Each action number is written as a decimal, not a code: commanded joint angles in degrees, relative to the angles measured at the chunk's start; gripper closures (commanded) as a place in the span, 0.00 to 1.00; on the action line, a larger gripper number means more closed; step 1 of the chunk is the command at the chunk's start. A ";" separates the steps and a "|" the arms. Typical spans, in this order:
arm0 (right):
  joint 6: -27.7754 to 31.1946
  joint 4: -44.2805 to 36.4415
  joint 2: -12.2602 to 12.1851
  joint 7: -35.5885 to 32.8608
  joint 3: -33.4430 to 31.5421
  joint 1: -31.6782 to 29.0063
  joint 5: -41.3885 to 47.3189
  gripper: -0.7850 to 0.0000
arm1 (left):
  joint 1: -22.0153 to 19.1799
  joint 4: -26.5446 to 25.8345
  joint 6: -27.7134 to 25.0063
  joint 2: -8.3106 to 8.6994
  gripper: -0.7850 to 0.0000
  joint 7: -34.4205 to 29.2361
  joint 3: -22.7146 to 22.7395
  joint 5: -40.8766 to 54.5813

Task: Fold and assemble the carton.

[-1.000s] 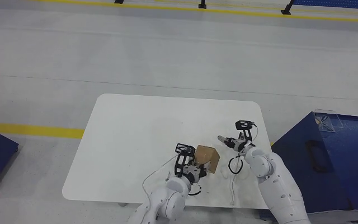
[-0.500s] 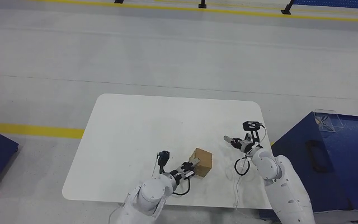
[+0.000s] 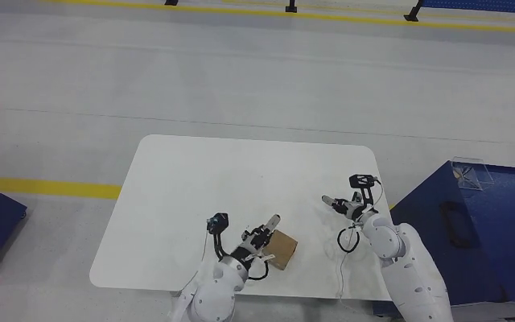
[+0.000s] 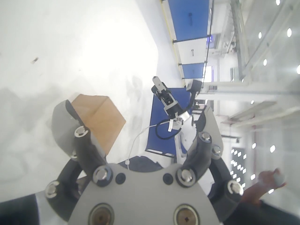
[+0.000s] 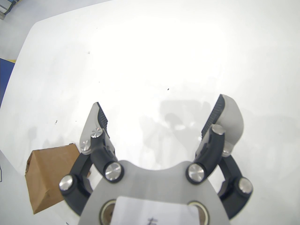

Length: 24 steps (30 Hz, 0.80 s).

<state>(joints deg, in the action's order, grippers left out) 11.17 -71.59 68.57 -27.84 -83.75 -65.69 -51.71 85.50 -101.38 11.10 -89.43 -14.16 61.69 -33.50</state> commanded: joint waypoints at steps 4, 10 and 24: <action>0.00 0.00 0.00 0.00 0.00 0.00 0.00 0.00 | -0.73 3.65 -6.90 0.49 1.00 6.83 -7.89 -22.61; 0.00 0.00 0.00 0.00 0.00 0.00 0.00 0.00 | -4.87 12.30 -2.21 -0.75 1.00 9.77 -12.84 -27.48; 0.00 0.00 0.00 0.00 0.00 0.00 0.00 0.00 | -8.94 19.79 -0.58 -2.13 1.00 10.60 -13.79 -23.09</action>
<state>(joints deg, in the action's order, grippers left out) 11.17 -71.59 68.57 -27.84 -83.75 -65.69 -51.71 76.76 -82.02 10.35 -91.49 -3.55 47.97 -56.66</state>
